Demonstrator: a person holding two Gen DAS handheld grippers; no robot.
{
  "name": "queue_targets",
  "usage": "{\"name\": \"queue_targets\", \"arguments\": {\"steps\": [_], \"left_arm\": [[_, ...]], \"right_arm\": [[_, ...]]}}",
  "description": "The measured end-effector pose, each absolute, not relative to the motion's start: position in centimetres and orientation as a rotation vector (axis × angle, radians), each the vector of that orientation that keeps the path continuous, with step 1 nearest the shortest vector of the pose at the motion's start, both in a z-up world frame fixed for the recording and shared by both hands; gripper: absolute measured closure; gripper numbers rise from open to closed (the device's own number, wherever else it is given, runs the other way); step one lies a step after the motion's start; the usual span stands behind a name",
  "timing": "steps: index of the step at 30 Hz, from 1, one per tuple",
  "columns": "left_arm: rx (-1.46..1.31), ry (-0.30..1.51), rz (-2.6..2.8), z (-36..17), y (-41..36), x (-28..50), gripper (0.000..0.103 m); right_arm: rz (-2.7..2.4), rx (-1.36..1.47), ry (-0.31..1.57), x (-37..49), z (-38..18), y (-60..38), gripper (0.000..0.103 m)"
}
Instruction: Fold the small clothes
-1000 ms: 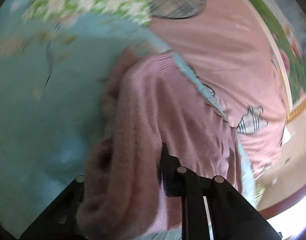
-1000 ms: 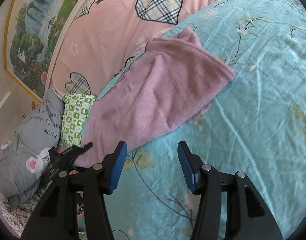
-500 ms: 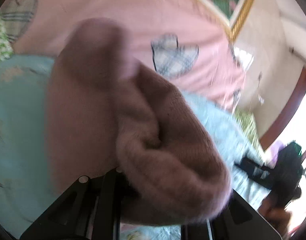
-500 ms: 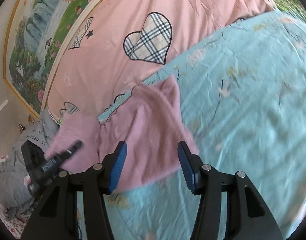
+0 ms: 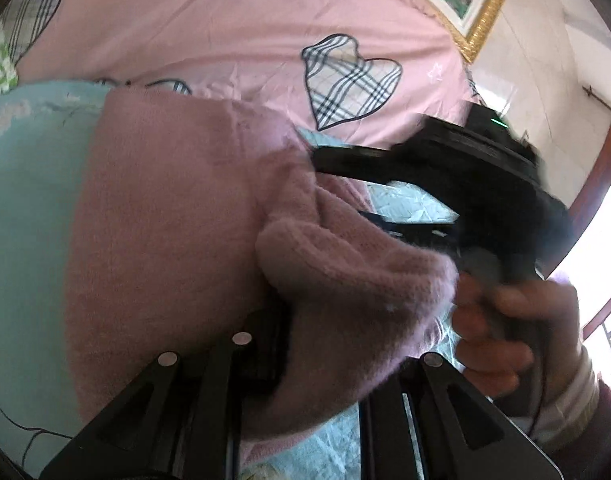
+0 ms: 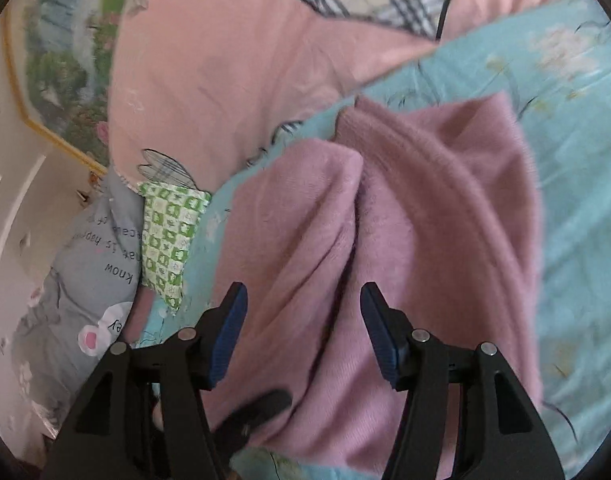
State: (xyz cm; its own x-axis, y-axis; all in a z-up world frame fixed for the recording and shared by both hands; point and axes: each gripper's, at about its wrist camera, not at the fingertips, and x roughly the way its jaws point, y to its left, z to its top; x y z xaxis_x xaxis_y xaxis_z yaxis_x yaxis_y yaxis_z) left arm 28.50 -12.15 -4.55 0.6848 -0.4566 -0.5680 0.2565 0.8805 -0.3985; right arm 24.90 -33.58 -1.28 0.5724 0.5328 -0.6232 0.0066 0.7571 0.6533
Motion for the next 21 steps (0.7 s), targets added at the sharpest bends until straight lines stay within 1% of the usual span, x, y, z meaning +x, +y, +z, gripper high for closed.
{"name": "queue_targets", "arguments": {"steps": [2, 4, 5, 7, 10, 13, 15, 18, 21], "left_arm": [[-0.253, 0.692, -0.406, -4.1, -13.0, 28.1, 0.09], [-0.21, 0.671, -0.407, -3.4, -13.7, 27.7, 0.09], [-0.195, 0.663, -0.408, -2.9, -14.0, 27.6, 0.09], [-0.184, 0.638, -0.418, -2.0, -14.6, 28.0, 0.09], [-0.202, 0.6, -0.469, -0.2, -15.6, 28.8, 0.09], [-0.203, 0.603, -0.521, -0.4, -17.6, 30.2, 0.09], [-0.185, 0.642, -0.536, -1.7, -19.1, 31.1, 0.09], [-0.162, 0.718, -0.545, -4.7, -20.3, 32.3, 0.089], [-0.154, 0.774, -0.559, -6.5, -20.3, 32.2, 0.085]], "right_arm": [[0.323, 0.623, 0.949, 26.4, -1.6, -32.7, 0.044], [0.346, 0.577, 0.977, 27.6, -1.7, -31.4, 0.07], [0.348, 0.576, 0.995, 28.0, -1.7, -31.2, 0.088], [0.343, 0.531, 0.974, 28.3, -0.4, -31.1, 0.088], [0.369, 0.503, 0.856, 27.5, 3.0, -32.4, 0.089], [0.326, 0.446, 0.804, 26.6, 4.8, -34.8, 0.089], [0.271, 0.424, 0.827, 26.8, 3.9, -36.1, 0.089], [0.204, 0.429, 0.897, 27.0, 0.6, -38.1, 0.089], [0.173, 0.457, 0.912, 26.5, -1.7, -39.1, 0.089]]}}
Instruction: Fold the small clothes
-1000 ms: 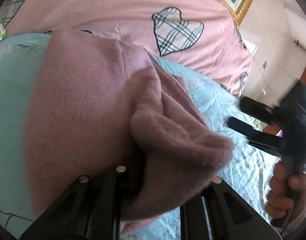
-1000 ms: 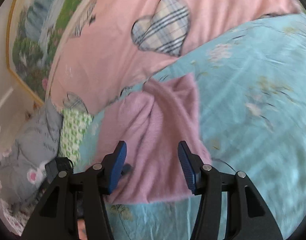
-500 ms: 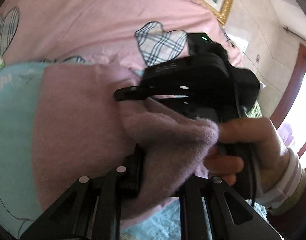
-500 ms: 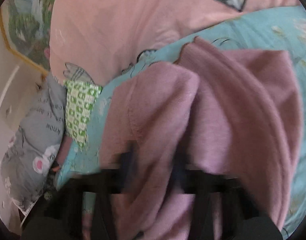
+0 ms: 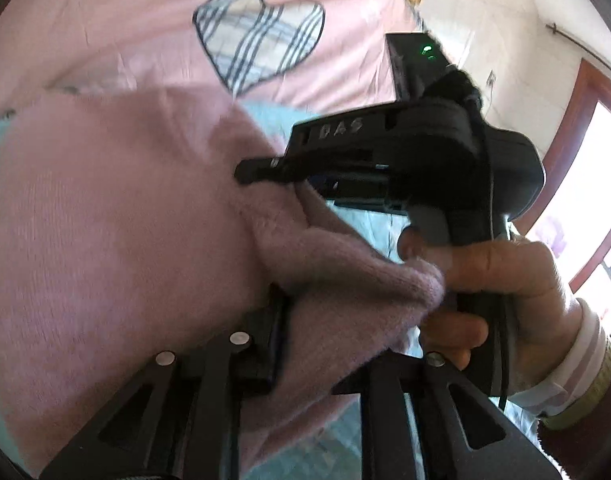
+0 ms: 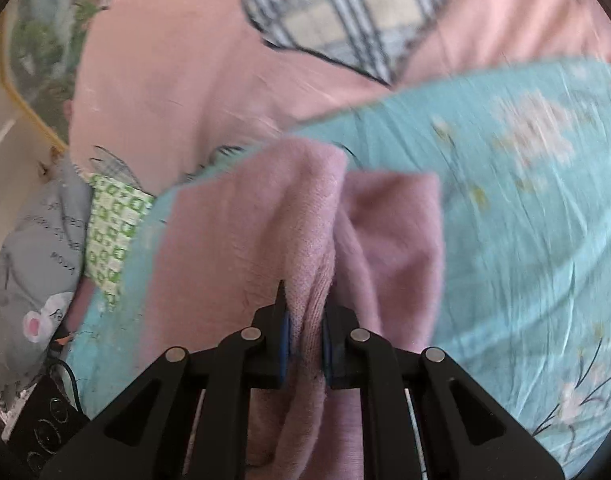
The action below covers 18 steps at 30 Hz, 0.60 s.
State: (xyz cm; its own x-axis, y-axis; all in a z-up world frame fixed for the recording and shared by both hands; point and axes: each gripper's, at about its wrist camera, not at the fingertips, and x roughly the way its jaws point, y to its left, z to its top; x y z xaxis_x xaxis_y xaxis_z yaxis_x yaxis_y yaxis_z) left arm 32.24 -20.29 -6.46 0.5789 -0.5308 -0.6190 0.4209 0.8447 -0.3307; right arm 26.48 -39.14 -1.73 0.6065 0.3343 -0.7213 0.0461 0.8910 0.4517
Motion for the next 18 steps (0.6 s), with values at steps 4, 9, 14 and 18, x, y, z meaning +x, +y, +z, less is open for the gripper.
{"name": "queue_targets", "arguments": {"steps": [4, 9, 14, 18], "left_arm": [[-0.2, 0.8, -0.604, -6.0, -18.9, 32.1, 0.07], [-0.28, 0.83, -0.63, -4.9, -17.2, 29.9, 0.063], [-0.327, 0.817, -0.596, -3.4, -13.9, 26.1, 0.053], [-0.375, 0.807, -0.541, -2.3, -9.9, 25.4, 0.036]], "right_arm": [[0.16, 0.474, 0.862, 25.2, -1.8, -39.7, 0.087], [0.131, 0.459, 0.848, 24.1, -1.2, -39.4, 0.089], [0.091, 0.453, 0.836, 23.0, -0.7, -39.8, 0.09], [0.051, 0.385, 0.834, 22.0, 0.0, -39.3, 0.084]]}}
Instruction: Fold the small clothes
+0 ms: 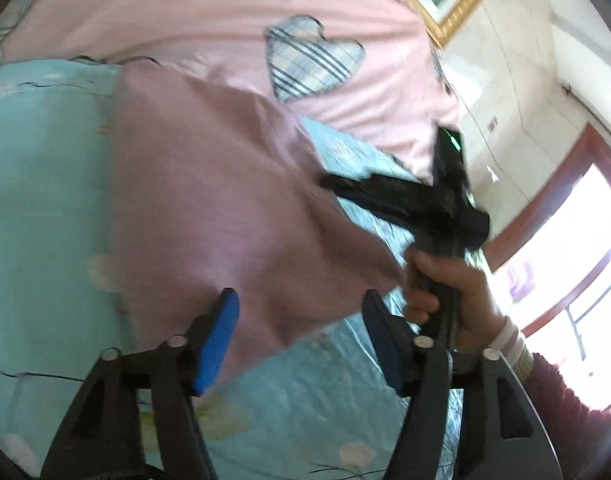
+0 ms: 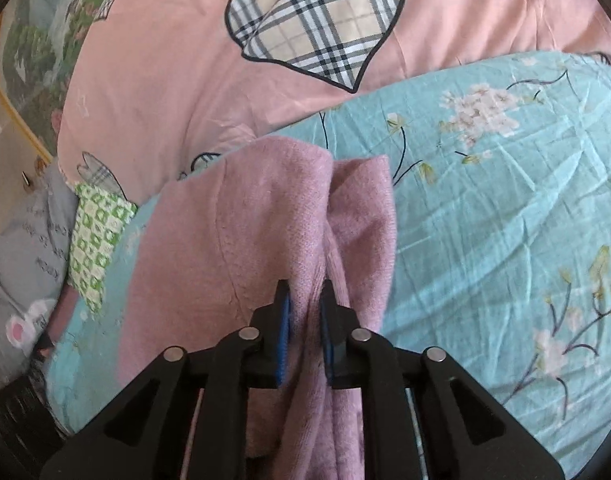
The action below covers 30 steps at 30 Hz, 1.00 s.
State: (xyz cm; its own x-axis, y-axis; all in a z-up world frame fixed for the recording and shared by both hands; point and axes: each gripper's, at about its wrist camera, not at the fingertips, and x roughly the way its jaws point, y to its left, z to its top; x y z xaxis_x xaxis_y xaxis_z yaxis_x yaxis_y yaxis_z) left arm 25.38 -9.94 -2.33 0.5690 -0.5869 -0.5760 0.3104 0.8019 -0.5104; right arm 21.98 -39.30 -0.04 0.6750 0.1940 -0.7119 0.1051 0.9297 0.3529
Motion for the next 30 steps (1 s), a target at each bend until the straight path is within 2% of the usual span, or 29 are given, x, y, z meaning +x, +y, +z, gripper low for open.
{"name": "queue_targets", "arguments": {"steps": [1, 2, 3, 5, 17, 19, 20, 21, 22, 23, 25, 30], "left_arm": [[-0.393, 0.802, -0.519, -2.1, -8.7, 25.7, 0.031], [-0.414, 0.802, -0.503, -2.0, -7.6, 26.4, 0.027], [-0.439, 0.802, -0.497, -2.0, -6.5, 26.9, 0.021], [-0.477, 0.813, -0.476, -2.3, -4.8, 27.9, 0.021], [-0.658, 0.951, -0.468, -7.4, -2.4, 37.2, 0.021], [-0.705, 0.976, -0.494, -8.6, -2.8, 38.8, 0.018], [-0.718, 0.986, -0.5, -9.2, -3.1, 39.6, 0.018], [-0.712, 0.975, -0.5, -9.4, -3.4, 40.0, 0.022], [-0.692, 0.957, -0.495, -9.2, -3.7, 40.2, 0.042], [-0.688, 0.957, -0.509, -8.9, -3.9, 40.4, 0.05], [-0.716, 0.935, -0.535, -8.1, -3.4, 39.6, 0.061], [-0.634, 0.86, -0.534, -3.3, -1.1, 33.5, 0.062]], "right_arm": [[0.037, 0.376, 0.825, 21.5, 0.3, -39.3, 0.08], [0.031, 0.378, 0.818, 21.0, 0.6, -39.4, 0.062], [0.022, 0.384, 0.81, 20.5, 0.8, -39.6, 0.038], [0.036, 0.402, 0.781, 19.9, 1.1, -39.8, 0.016], [0.126, 0.524, 0.937, 23.6, -2.7, -40.4, 0.016], [0.145, 0.524, 0.928, 23.8, -3.2, -40.1, 0.016], [0.157, 0.516, 0.927, 23.9, -3.2, -39.8, 0.022], [0.179, 0.519, 0.938, 24.0, -3.5, -39.5, 0.05], [0.2, 0.55, 0.964, 24.2, -4.0, -39.2, 0.064], [0.194, 0.569, 0.971, 24.2, -4.2, -38.9, 0.071], [0.185, 0.551, 0.947, 23.5, -3.3, -38.0, 0.076], [0.299, 0.622, 0.886, 20.2, -0.2, -33.9, 0.078]]}}
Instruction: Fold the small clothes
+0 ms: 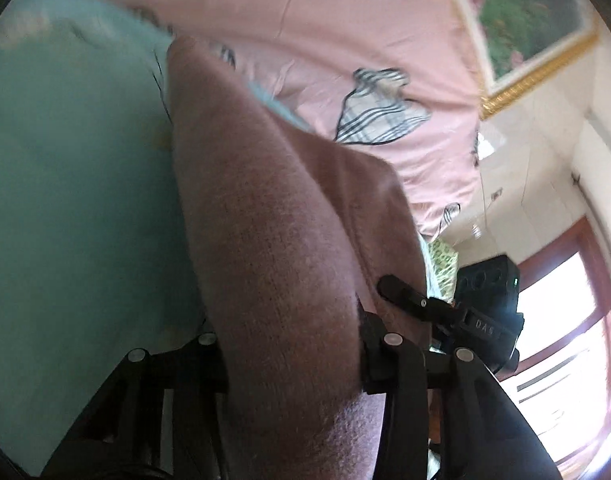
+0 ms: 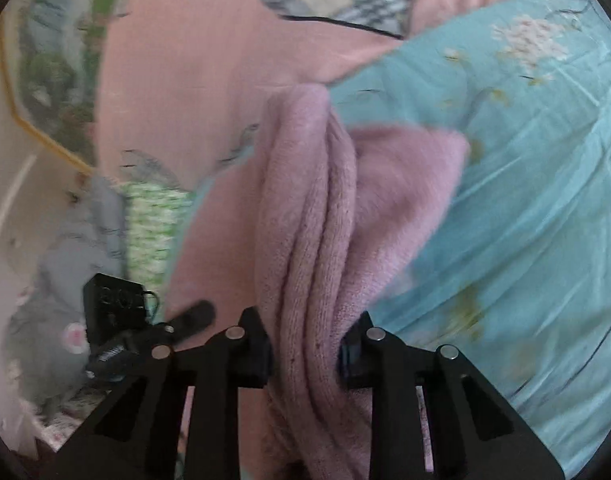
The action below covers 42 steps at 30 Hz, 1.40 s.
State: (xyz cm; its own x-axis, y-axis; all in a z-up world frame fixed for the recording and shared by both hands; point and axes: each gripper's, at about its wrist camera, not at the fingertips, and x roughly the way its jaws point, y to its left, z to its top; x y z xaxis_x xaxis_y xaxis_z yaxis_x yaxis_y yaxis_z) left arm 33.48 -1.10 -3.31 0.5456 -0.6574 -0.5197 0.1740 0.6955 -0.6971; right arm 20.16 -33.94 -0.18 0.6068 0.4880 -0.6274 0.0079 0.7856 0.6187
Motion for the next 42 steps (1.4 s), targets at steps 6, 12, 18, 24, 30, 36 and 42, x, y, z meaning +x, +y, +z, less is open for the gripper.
{"name": "queue_targets", "arguments": {"steps": [6, 12, 18, 24, 30, 36, 42], "left_arm": [[-0.618, 0.805, -0.455, 0.2, 6.4, 23.6, 0.062], [-0.577, 0.853, -0.348, -1.5, 12.0, 17.7, 0.062], [-0.522, 0.944, -0.228, -5.5, 12.6, 16.9, 0.047], [-0.503, 0.901, -0.177, -4.6, 13.1, 14.6, 0.042], [-0.455, 0.858, -0.101, -3.1, 14.5, 10.3, 0.04], [-0.323, 0.836, -0.109, -1.0, 12.4, 7.0, 0.04], [-0.148, 0.862, -0.214, -1.3, 8.0, 4.3, 0.04]], "right_arm": [[0.496, 0.673, 0.85, 15.9, 0.7, -26.0, 0.078], [0.622, 0.664, 0.932, 14.5, -2.9, -18.6, 0.078], [0.472, 0.58, 1.08, 14.4, -8.2, -17.3, 0.054], [0.363, 0.58, 0.995, 11.8, -5.1, -19.0, 0.044], [0.359, 0.6, 0.863, 10.5, -1.5, -19.1, 0.044], [0.45, 0.572, 0.882, 11.1, -0.7, -15.7, 0.05], [0.422, 0.533, 0.949, 12.0, -1.8, -14.9, 0.063]]}}
